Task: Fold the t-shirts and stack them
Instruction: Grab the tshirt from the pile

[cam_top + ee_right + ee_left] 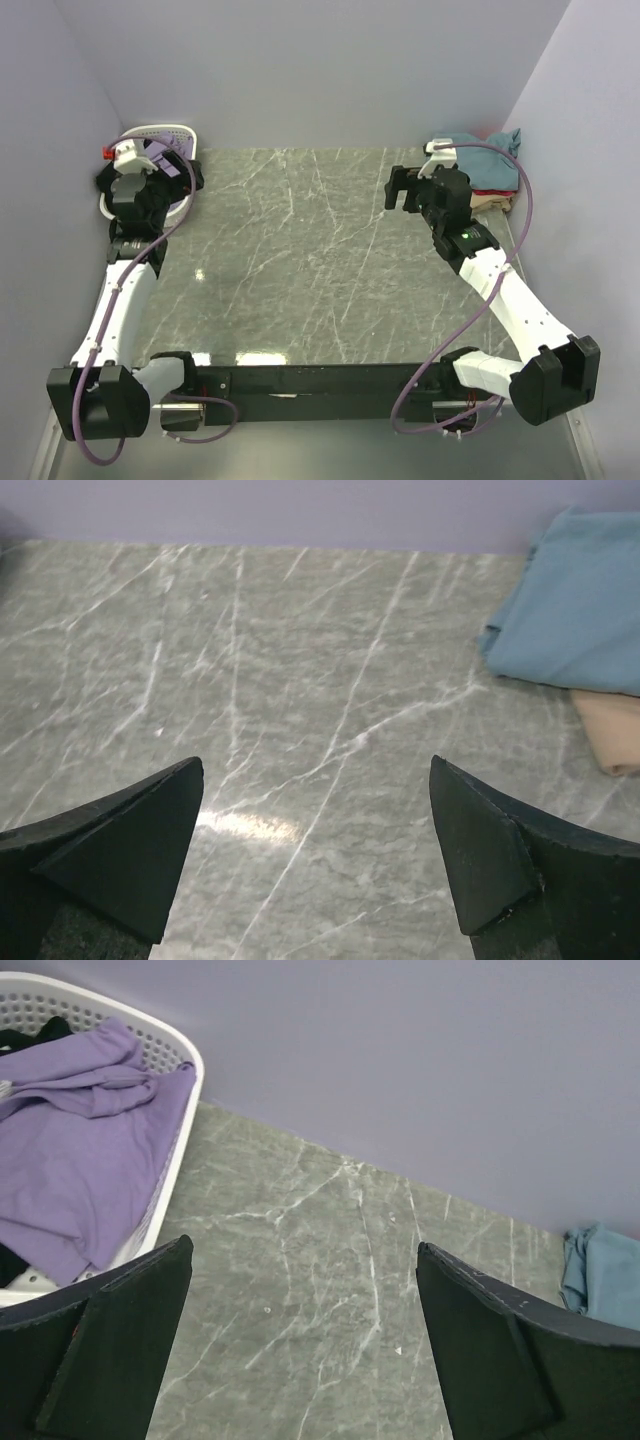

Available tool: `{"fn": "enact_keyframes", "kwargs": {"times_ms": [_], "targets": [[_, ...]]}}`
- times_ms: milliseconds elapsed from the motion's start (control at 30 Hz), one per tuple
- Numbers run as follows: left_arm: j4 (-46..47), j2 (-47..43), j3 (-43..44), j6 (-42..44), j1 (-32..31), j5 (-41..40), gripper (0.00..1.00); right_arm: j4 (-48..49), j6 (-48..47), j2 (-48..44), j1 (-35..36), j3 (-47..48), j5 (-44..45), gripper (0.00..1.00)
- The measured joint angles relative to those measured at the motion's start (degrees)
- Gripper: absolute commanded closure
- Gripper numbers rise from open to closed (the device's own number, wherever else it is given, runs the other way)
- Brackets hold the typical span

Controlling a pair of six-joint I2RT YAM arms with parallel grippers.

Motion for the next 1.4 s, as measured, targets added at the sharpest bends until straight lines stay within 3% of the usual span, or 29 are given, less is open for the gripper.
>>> {"fn": "enact_keyframes", "kwargs": {"times_ms": [200,367,567,800,1100,1300,1400], "targets": [[-1.99,3.5,4.61,0.26,0.07,-2.75,0.01,-2.16,2.03,0.11,0.04,0.63,-2.19,0.0],[-6.1,12.55,12.83,-1.09,0.83,-6.58,0.0,-3.08,4.44,0.24,0.02,1.09,-1.36,0.0],[-9.33,25.16,19.3,-3.76,6.86,-7.26,0.0,-3.56,4.66,1.31,0.0,1.38,-2.91,0.0],[-15.17,45.44,36.96,-3.26,12.17,-3.78,0.01,-4.44,4.57,4.44,0.0,1.92,-4.96,0.0],[-20.13,53.79,45.42,-1.03,15.12,-0.13,0.01,-4.92,3.96,5.05,0.0,2.01,-5.22,0.0],[-23.45,62.03,57.59,-0.04,18.03,5.31,0.1,-5.09,4.02,5.7,0.0,1.99,-6.43,0.0],[-24.63,66.05,61.13,0.63,19.1,6.36,0.09,-5.05,4.07,7.28,0.0,1.99,-8.28,0.0]]}}
